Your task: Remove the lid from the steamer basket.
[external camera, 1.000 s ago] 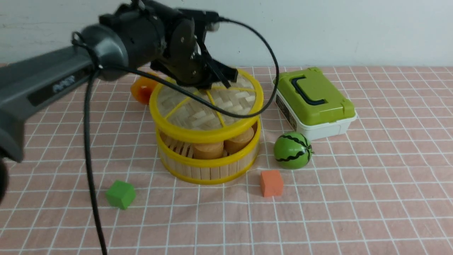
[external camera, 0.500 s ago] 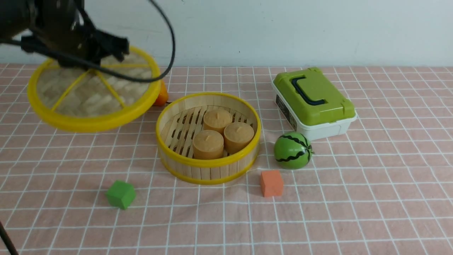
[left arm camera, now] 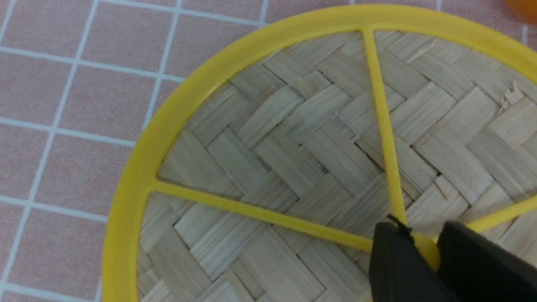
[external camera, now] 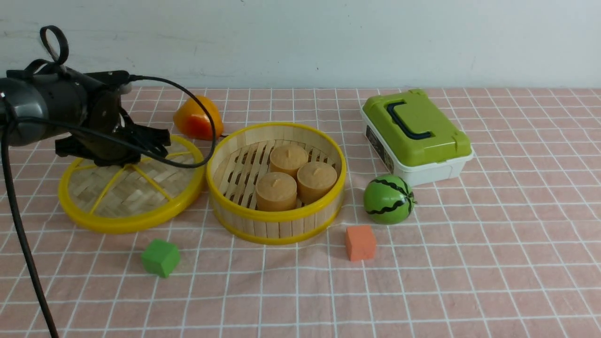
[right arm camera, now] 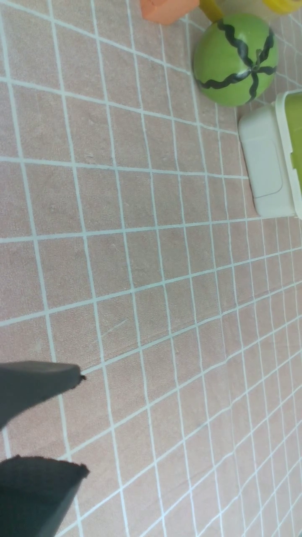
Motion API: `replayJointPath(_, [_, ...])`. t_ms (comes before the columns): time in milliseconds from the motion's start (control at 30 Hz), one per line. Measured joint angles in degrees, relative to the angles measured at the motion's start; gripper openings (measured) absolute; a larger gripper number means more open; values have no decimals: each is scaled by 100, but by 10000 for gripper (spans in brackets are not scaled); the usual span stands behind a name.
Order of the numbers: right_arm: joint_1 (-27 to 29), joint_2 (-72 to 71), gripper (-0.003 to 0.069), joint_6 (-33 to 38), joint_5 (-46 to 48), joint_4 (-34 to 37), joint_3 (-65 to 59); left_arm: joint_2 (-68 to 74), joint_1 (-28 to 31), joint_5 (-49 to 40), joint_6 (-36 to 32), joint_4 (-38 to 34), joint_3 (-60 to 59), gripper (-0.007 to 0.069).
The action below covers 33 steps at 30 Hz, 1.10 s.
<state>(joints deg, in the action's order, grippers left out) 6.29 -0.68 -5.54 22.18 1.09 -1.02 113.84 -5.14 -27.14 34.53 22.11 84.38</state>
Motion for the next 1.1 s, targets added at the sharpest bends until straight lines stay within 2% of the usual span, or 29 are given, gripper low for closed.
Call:
replayJointPath(33, [0,0,241,0,0,0,0,0,0,5,0,0,0,141])
replayJointPath(67, [0,0,241,0,0,0,0,0,0,19,0,12,0,191])
replayJointPath(100, [0,0,241,0,0,0,0,0,0,24,0,17,0,206])
replayJointPath(133, [0,0,241,0,0,0,0,0,0,16,0,38,0,268])
replayJointPath(267, [0,0,241,0,0,0,0,-124,0,-334,124,54,0,340])
replayJointPath(367, [0,0,241,0,0,0,0,-414,0,-615,294,110,0,298])
replayJointPath(467, [0,0,241,0,0,0,0,-1010,0,-834,392,159,0,196])
replayJointPath(567, [0,0,241,0,0,0,0,-2147,0,-920,408,72,-5,34])
replayJointPath(600, [0,0,241,0,0,0,0,-2358,0,-876,408,31,-30,11])
replayJointPath(667, [0,0,241,0,0,0,0,-3021,0,-675,402,-112,-178,-13])
replayJointPath(833, [0,0,241,0,0,0,0,-4635,0,193,283,-448,-1124,-13])
replayJointPath(1033, [0,0,241,0,0,0,0,-6556,0,774,262,-666,-3435,-13])
replayJointPath(1100, [0,0,241,0,0,0,0,-6777,0,791,257,-690,-3757,-13])
